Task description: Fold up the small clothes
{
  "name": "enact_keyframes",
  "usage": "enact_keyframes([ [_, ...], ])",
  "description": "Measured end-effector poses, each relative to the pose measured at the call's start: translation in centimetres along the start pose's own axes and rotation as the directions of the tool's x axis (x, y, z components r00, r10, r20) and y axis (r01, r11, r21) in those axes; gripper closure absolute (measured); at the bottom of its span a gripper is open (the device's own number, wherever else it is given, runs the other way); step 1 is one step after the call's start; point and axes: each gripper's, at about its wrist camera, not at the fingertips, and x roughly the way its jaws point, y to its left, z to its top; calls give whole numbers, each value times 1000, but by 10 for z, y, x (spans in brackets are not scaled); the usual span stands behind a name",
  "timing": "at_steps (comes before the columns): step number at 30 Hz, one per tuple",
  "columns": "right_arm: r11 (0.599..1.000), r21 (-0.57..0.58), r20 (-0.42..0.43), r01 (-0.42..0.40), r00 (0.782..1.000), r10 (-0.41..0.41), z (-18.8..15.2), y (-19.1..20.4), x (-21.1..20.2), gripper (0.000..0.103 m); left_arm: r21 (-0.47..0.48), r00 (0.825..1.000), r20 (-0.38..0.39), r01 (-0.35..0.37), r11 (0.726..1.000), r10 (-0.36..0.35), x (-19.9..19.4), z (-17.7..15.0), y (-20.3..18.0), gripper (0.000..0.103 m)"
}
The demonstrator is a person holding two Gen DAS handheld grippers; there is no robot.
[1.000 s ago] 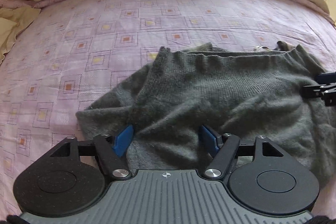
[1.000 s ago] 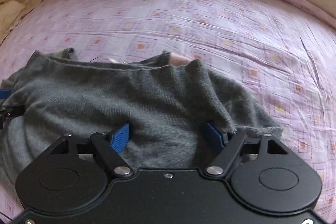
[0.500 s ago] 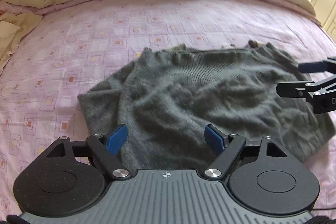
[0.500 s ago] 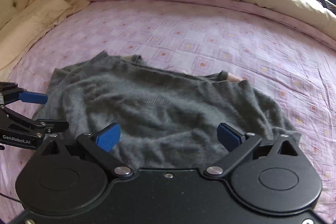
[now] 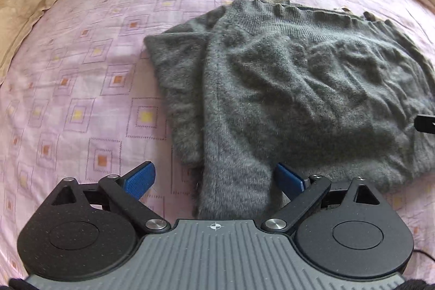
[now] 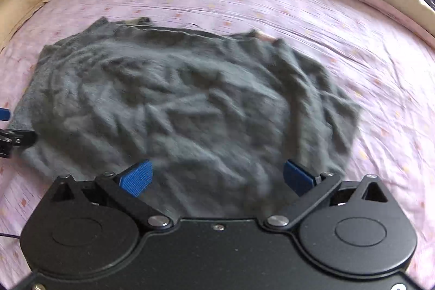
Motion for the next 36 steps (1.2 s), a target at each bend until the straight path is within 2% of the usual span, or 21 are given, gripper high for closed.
enact_keyframes([
  [5, 980, 175, -116, 98, 990, -78, -38, -54, 6, 1, -54, 998, 48, 49, 997, -46, -31, -8, -7, 7],
  [8, 928, 366, -113, 73, 993, -34, -59, -91, 0, 1, -64, 994, 70, 89, 994, -84, -44, -4, -20, 7],
  [11, 906, 421, -95, 43, 995, -3, -65, -106, -4, 0, -51, 991, 82, 115, 992, -110, -45, 6, -39, 7],
  [14, 912, 411, -84, 11, 996, 26, -68, -111, -3, 0, -47, 987, 87, 142, 989, -138, -35, 22, -62, 7],
  [18, 926, 377, -78, -8, 996, 40, -70, -112, -2, 0, -41, 989, 85, 126, 991, -122, -15, 43, -90, 7],
  [23, 937, 340, -17, -73, 996, 84, -79, -112, -7, 0, -61, 995, 58, 86, 994, -82, 6, 66, -112, 7],
  [27, 944, 296, 40, -144, 990, 138, -91, -119, -13, 0, -43, 1000, 31, 7, 999, -5, 21, 80, -125, 7],
  [29, 935, 300, 73, -189, 982, 175, -96, -126, -17, 0, -30, 999, -26, -20, 999, 19, 34, 83, -130, 7],
  [30, 927, 311, 90, -211, 977, 192, -97, -128, -16, 0, -20, 999, -44, -30, 999, 29, 39, 83, -133, 4],
  [31, 918, 323, 103, -229, 973, 207, -98, -132, -17, 0, -17, 998, -42, -44, 999, 43, 41, 82, -134, 0],
  [36, 880, 370, 148, -299, 954, 262, -103, -145, -19, 0, -41, 996, -71, -55, 998, 52, 43, 86, -133, 0],
])
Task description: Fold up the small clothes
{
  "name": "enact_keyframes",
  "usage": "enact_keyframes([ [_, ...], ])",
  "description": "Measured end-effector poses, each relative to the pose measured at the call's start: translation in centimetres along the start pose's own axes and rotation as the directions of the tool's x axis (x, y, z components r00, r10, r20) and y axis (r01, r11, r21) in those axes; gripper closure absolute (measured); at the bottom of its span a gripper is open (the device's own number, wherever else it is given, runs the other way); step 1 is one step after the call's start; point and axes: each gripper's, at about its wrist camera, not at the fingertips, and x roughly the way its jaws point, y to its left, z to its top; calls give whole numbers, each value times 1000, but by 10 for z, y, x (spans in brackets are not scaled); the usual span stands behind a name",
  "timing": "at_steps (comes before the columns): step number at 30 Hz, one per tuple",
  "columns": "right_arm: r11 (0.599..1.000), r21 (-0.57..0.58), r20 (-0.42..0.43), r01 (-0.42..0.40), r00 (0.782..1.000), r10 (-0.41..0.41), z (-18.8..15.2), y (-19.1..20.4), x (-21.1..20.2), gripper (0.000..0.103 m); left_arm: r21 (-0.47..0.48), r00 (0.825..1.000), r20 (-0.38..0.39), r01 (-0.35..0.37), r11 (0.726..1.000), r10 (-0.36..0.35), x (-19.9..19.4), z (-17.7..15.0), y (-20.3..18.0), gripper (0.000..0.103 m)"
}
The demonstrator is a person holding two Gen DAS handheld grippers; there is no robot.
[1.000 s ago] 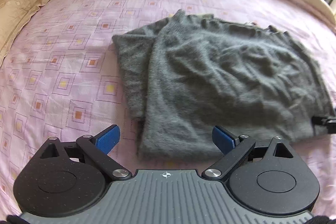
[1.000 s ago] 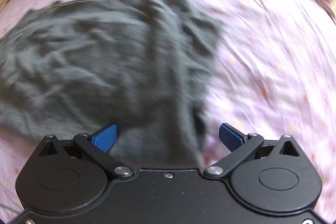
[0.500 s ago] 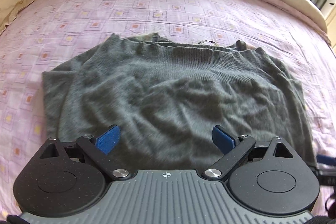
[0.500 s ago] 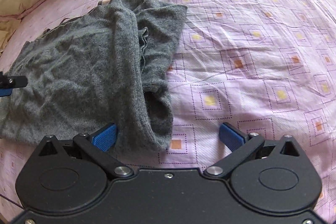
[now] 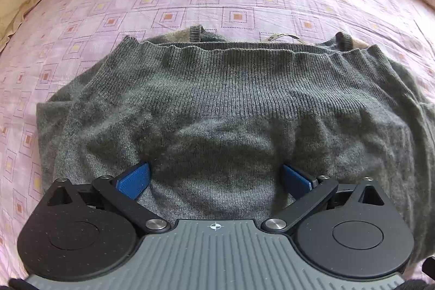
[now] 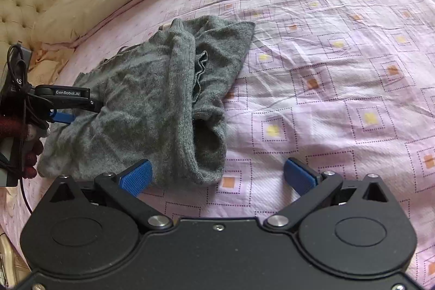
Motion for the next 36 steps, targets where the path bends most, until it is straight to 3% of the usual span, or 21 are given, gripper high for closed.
enact_keyframes([
  [8, 996, 77, -30, -52, 998, 54, 8, -10, -3, 0, 2, 1000, -28, -5, 1000, 5, 2, 7, -2, 0],
  [14, 958, 249, -30, -139, 988, 152, 18, -35, -3, 0, -11, 1000, -25, 14, 1000, -14, 2, 3, 0, 0],
  [18, 938, 288, -49, -193, 975, 216, 28, -43, 1, 0, -14, 998, -52, 33, 999, -34, 5, 7, 3, 0],
  [36, 906, 161, -108, -391, 905, 410, 100, -6, 78, 1, -13, 996, -83, 25, 1000, -26, 9, 13, 2, 0],
])
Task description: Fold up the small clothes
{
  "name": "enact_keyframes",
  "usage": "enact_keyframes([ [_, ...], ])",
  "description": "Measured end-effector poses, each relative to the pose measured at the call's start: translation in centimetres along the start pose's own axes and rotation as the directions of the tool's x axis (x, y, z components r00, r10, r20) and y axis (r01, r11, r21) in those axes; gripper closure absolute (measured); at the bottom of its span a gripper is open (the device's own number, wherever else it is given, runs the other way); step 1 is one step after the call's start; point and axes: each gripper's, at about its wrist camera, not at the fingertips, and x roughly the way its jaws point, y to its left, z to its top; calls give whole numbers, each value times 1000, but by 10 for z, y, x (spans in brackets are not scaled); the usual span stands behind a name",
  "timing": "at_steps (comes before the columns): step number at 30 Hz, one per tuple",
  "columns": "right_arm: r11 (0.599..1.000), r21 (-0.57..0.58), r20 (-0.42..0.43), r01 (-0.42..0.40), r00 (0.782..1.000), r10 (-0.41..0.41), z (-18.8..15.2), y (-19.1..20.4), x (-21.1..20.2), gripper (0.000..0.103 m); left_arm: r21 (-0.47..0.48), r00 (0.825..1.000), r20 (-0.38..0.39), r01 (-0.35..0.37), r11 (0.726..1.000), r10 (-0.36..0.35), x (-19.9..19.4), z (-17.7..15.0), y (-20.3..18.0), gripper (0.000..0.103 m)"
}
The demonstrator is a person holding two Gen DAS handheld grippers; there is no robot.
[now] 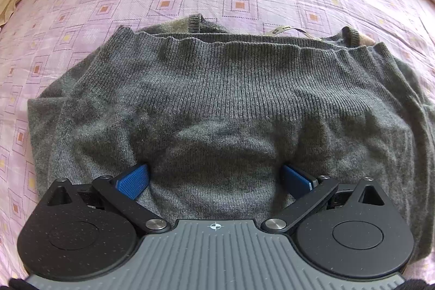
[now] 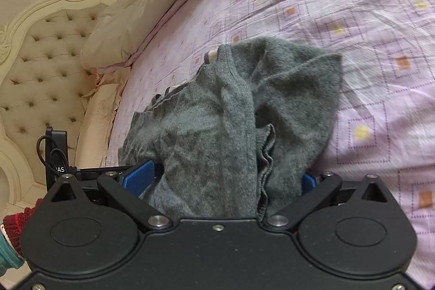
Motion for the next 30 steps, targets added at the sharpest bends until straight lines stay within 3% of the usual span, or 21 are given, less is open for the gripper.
enact_keyframes([
  [2, 1000, -4, -2, 0, 1000, 0, 2, 2, 1, 6, 0, 1000, -3, -1, 1000, 1, 0, 1, 0, 0],
  [4, 1000, 19, -31, 20, 999, -19, 2, 0, 3, 64, -1, 1000, -1, -4, 1000, 4, 0, 1, 0, 0],
  [5, 998, 42, -51, 36, 998, -34, 2, -4, 6, 73, -2, 1000, 1, -5, 1000, 5, 0, 1, 0, 0],
  [14, 983, -10, -32, 183, 983, -183, -1, 33, 6, 75, 24, 1000, -16, 16, 1000, -16, -5, 7, 5, 0],
  [15, 982, -11, -28, 190, 981, -191, 0, 37, 6, 75, 28, 1000, -8, 16, 999, -16, -11, 7, 7, 5],
  [16, 980, -16, -24, 199, 980, -199, 1, 39, 3, 75, 29, 1000, 10, 13, 1000, -13, -18, 5, 9, 16],
  [19, 973, -32, -21, 230, 973, -231, 2, 53, 2, 75, 41, 997, 78, 13, 999, -16, -40, -8, 15, 19],
  [22, 959, -50, -20, 278, 960, -279, 2, 69, 2, 75, 50, 994, 95, 40, 998, -45, -45, -25, 22, 19],
  [25, 942, -67, -20, 330, 943, -332, 3, 86, 7, 75, 97, 998, 24, 48, 994, -51, -24, -36, 24, 16],
  [27, 926, -81, -17, 368, 929, -371, 5, 100, 13, 75, 129, 997, 39, 66, 989, -72, -23, -37, 28, 14],
  [30, 911, -96, -19, 401, 914, -404, 8, 122, 17, 76, 116, 991, 52, 119, 986, -126, -39, -31, 42, 23],
])
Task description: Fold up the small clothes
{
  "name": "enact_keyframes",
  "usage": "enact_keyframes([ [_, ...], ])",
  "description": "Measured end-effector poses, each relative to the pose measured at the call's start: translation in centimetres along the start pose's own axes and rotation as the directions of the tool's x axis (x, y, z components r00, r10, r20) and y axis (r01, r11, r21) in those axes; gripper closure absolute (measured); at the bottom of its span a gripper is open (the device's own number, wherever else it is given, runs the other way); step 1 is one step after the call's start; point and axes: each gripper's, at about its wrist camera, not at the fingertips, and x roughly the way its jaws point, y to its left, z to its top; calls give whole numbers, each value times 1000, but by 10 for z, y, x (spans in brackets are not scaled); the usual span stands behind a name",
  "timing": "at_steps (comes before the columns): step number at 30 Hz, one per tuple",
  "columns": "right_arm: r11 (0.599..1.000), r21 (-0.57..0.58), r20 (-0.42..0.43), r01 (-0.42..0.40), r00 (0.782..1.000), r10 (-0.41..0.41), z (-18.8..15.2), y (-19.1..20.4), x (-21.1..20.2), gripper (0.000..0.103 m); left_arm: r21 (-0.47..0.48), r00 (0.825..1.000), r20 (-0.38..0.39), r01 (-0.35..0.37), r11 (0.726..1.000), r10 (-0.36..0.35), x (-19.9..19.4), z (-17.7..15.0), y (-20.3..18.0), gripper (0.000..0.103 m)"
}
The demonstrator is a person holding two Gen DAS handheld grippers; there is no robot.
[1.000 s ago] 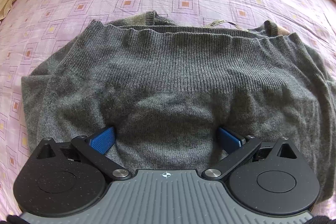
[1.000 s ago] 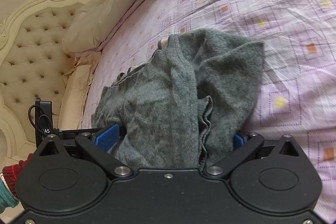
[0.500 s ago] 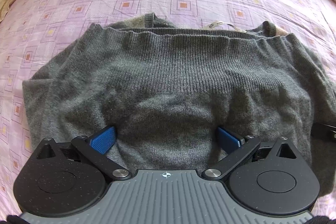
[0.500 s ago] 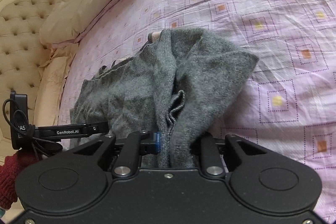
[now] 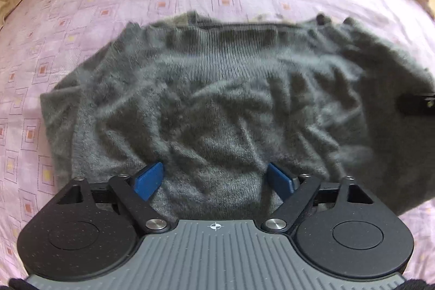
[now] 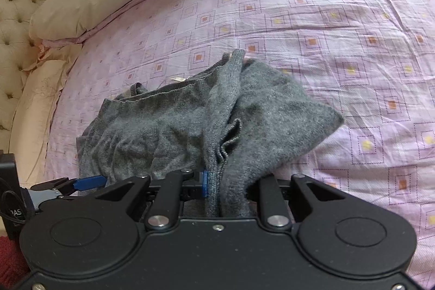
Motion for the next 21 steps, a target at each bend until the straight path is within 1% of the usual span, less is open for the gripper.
enact_keyframes([
  [1, 1000, -12, 2, 8, 1000, -8, 2, 11, -3, 76, -5, 1000, 20, 15, 1000, -15, -9, -1, 6, 24],
  [3, 999, -47, 7, 12, 1000, -11, 6, 35, -8, 76, -14, 998, 57, 20, 1000, -19, -28, -7, 20, 24],
  [6, 995, -100, 7, -11, 1000, 12, 8, 78, -11, 76, -41, 995, 89, 38, 998, -34, -53, -20, 47, 24],
  [9, 989, -142, -10, -36, 999, 35, 7, 119, -1, 76, -85, 996, 87, 25, 996, -17, -68, -39, 75, 23],
  [12, 981, -187, -43, -54, 998, 47, 2, 159, 25, 76, -130, 998, 67, 0, 991, 9, -75, -58, 98, 23],
  [16, 967, -256, -97, -16, 995, -9, -11, 199, 68, 76, -176, 999, 15, -30, 984, 33, -73, -77, 129, 23],
  [19, 943, -330, -115, 49, 989, -91, -25, 224, 93, 76, -203, 999, -14, -40, 978, 38, -72, -93, 144, 23],
  [20, 929, -365, -121, 66, 986, -118, -31, 232, 101, 74, -209, 999, -21, -41, 977, 38, -74, -97, 148, 23],
  [21, 920, -385, -123, 71, 984, -127, -36, 238, 106, 70, -213, 999, -25, -42, 976, 38, -76, -102, 151, 23],
])
